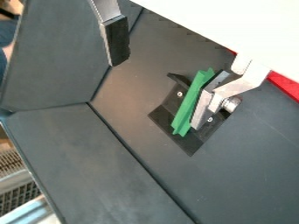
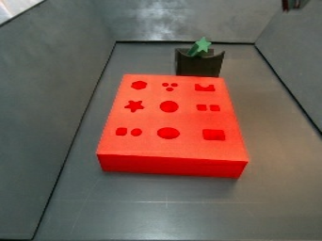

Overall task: Pick up the star object. Move up. Place the star object on the fixture. Regrasp the star object. Move to above the board. Insert the star object.
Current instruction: Regrasp the star object.

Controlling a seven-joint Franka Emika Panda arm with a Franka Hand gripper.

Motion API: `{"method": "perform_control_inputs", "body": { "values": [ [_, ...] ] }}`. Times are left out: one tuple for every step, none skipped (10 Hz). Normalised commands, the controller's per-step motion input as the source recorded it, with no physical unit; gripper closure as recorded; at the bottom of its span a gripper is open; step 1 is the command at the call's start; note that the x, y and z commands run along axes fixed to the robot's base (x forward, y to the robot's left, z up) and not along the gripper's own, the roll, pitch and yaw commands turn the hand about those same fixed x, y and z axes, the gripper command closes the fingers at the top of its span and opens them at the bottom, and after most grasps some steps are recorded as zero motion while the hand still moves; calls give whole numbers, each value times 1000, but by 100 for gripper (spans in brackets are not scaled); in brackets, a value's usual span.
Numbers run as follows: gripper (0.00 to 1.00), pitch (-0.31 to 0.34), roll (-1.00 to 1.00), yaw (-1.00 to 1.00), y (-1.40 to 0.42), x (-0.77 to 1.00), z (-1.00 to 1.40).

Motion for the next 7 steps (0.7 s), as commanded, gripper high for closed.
{"method": "perform_control_inputs", "body": {
  "values": [
    [0,-128,109,86,39,40,-1000],
    [0,-141,97,64,37,43,-1000],
    [0,-152,70,10,36,46,-1000],
    [0,-149,66,-8,37,46,-1000],
    [0,-140,60,-41,33,47,-1000],
    [0,-122,56,-62,32,47,-1000],
    [0,-102,53,-74,32,48,-1000]
  ]
}}
